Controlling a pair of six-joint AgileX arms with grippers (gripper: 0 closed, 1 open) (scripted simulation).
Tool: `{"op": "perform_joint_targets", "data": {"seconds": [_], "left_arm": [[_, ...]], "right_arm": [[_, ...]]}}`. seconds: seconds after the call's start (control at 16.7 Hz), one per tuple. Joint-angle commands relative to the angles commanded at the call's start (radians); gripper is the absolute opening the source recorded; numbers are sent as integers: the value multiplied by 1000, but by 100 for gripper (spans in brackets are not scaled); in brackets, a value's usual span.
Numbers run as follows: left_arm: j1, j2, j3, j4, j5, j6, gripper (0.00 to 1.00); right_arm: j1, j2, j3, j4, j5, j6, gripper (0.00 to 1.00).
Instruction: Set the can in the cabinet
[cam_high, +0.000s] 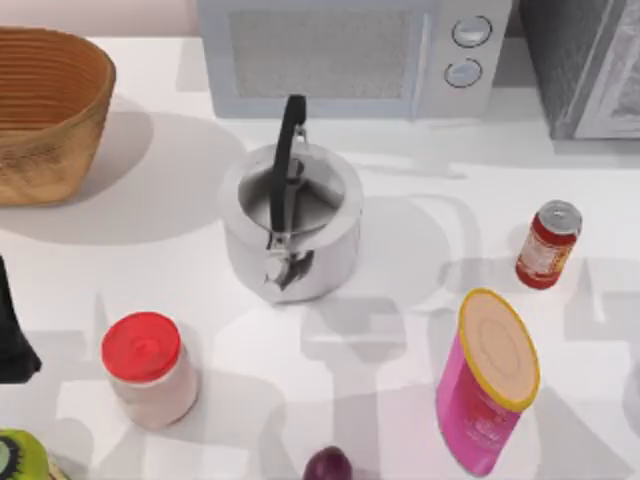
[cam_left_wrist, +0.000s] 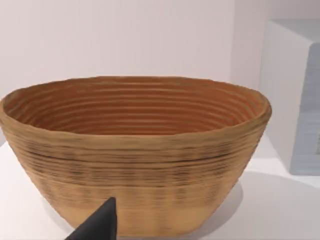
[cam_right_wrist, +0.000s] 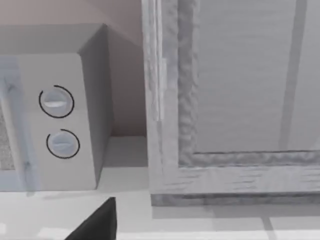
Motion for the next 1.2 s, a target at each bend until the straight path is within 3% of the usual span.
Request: {"op": "perform_joint_targets", "data": {"seconds": [0.72,1.2], "left_arm": [[0,0,0,0,0,0,100],[0,0,0,0,0,0,100]], "right_arm": [[271,1028,95,765,278,69,100],[398,1515,154,1148,416,102,100]]}}
